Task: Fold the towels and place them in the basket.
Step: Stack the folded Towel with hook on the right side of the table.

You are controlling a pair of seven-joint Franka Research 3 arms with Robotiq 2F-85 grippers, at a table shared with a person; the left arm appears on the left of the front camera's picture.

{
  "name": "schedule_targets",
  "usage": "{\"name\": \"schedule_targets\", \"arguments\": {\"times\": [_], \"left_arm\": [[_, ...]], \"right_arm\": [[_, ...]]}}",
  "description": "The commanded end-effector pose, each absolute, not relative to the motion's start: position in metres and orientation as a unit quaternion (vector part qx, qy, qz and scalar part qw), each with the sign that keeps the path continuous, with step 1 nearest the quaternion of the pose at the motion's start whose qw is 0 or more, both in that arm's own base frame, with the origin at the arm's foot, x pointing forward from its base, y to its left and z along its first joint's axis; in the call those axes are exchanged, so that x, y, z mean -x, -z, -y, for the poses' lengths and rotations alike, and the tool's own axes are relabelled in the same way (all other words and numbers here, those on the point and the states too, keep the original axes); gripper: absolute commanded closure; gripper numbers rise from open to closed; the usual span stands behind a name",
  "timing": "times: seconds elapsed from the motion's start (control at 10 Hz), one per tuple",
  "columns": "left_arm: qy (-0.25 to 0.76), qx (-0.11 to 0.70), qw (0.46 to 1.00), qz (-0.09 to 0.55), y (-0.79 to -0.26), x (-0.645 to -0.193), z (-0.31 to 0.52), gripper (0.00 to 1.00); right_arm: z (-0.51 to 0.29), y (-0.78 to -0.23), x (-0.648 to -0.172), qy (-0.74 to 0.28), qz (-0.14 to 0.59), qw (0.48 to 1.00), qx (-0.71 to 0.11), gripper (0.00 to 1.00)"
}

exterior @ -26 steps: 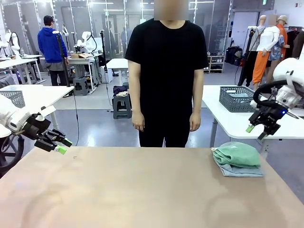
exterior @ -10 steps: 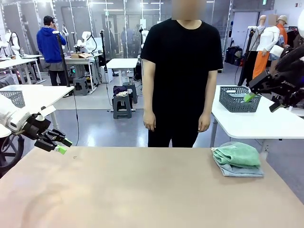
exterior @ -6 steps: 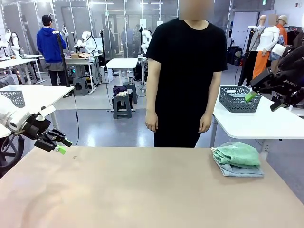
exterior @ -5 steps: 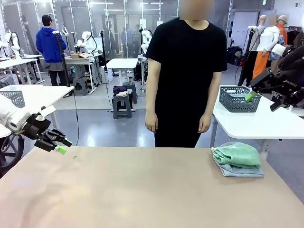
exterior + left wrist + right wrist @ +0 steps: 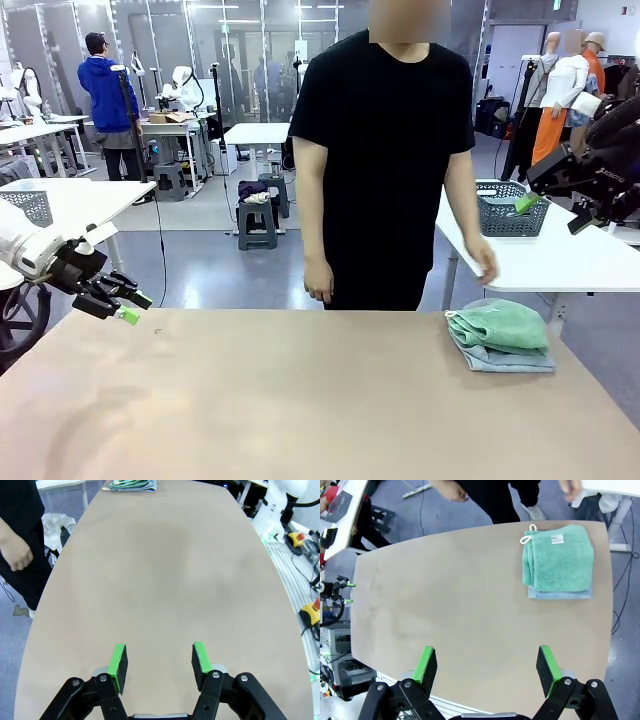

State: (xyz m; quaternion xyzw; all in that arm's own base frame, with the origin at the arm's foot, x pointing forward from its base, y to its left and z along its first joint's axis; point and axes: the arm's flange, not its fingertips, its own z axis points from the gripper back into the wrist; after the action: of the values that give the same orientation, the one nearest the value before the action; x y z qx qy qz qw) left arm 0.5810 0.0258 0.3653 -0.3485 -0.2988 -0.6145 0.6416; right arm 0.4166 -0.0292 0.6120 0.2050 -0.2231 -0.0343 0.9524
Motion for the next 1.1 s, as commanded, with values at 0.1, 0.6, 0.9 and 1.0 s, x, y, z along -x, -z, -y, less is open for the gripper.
{"name": "schedule_targets", "arguments": {"times": [0.1, 0.6, 0.9, 1.0], "left_arm": [[0.618, 0.35, 0.636, 0.301, -0.3656, -0.58, -0.0259, 0.34], [0.618, 0.35, 0.636, 0.301, -0.3656, -0.58, -0.0259, 0.34], [0.618, 0.35, 0.636, 0.301, -0.3656, -0.58, -0.0259, 0.34], [0.618, 0.35, 0.636, 0.301, -0.3656, -0.58, -0.0259, 0.34]], "right_arm": [[0.027, -0.613, -0.4151, 0.042, 0.223, 0.952, -0.206, 0.0], [0.027, -0.613, -0.4151, 0.042, 0.223, 0.952, -0.206, 0.0], [0.027, -0.613, -0.4151, 0.042, 0.223, 0.952, -0.206, 0.0], [0.027, -0.613, -0.4151, 0.042, 0.223, 0.952, -0.206, 0.0]]}}
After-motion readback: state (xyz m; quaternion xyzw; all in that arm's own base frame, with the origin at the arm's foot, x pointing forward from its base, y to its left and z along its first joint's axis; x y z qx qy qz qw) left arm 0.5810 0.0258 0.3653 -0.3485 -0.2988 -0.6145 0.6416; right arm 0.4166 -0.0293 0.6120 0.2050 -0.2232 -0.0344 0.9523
